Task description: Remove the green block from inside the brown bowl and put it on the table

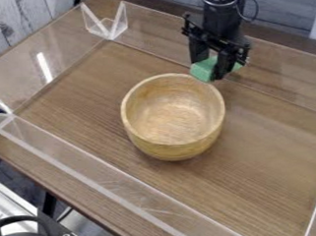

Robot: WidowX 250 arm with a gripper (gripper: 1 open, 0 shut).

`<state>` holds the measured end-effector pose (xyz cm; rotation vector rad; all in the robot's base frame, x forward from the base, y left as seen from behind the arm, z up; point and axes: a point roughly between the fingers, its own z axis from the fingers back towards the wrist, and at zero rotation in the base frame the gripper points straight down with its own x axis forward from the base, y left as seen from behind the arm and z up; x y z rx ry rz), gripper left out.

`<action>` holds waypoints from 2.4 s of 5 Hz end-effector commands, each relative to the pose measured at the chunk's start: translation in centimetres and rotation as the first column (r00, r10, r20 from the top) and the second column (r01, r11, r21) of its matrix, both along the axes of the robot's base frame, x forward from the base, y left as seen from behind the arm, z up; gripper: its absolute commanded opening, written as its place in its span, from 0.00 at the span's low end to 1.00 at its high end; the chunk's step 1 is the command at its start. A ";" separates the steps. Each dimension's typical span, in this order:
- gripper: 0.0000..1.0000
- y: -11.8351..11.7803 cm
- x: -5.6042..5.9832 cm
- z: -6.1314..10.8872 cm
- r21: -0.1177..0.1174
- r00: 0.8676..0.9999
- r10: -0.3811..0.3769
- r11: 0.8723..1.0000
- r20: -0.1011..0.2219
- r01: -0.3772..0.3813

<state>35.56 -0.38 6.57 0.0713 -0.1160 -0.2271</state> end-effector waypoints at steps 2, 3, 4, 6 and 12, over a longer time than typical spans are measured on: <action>0.00 0.3 0.0 0.1 0.047 0.996 -0.042 0.998 0.075 0.038; 0.00 0.5 0.2 -0.3 0.059 0.994 -0.061 0.997 0.092 0.056; 0.00 -0.1 -0.1 -1.2 0.076 0.992 -0.054 0.996 0.113 0.046; 0.00 -0.4 0.1 -1.5 0.101 0.988 -0.060 0.994 0.141 0.046; 0.00 -0.4 2.4 -1.6 0.064 0.978 -0.078 0.996 0.194 0.066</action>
